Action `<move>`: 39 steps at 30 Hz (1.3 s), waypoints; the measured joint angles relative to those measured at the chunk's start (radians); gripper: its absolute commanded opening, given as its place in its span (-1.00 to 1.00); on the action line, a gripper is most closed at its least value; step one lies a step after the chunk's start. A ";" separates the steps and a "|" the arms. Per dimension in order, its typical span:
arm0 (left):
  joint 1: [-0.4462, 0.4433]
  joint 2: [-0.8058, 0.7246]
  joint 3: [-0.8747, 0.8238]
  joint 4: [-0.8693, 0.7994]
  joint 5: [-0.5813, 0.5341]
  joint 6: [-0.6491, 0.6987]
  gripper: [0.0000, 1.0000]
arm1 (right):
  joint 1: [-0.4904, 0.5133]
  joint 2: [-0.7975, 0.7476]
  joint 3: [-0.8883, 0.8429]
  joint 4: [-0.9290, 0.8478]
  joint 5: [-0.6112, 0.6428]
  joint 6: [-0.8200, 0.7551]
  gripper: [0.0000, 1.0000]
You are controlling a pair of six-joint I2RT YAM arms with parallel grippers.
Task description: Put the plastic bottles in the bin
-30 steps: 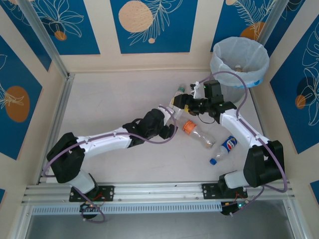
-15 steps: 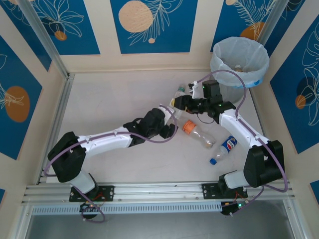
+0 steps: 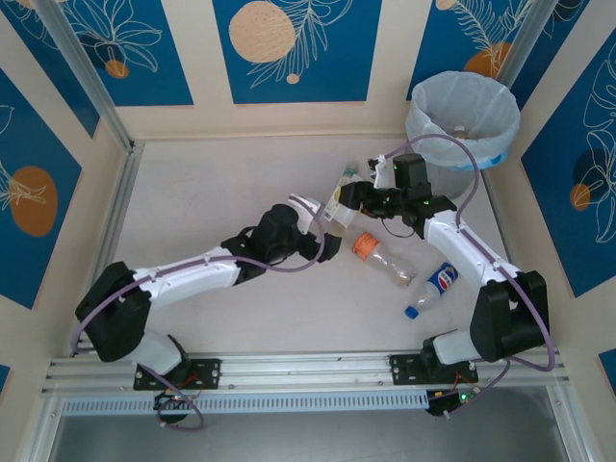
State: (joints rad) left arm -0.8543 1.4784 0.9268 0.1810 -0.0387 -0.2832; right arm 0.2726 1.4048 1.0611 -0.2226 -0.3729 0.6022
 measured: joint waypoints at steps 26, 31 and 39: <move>0.109 -0.243 -0.224 -0.086 -0.391 -0.352 0.99 | -0.281 -0.061 0.151 0.026 0.060 -0.046 -0.38; 0.124 -0.228 -0.224 -0.177 -0.455 -0.427 0.99 | -0.365 -0.086 0.151 0.080 0.064 -0.018 -0.38; 0.128 -0.211 -0.224 -0.236 -0.483 -0.475 0.99 | -0.461 -0.124 0.151 0.242 0.143 0.026 -0.37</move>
State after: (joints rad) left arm -0.7265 1.2675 0.7029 -0.0551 -0.5220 -0.7582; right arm -0.1883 1.2808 1.2125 0.0196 -0.2298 0.6281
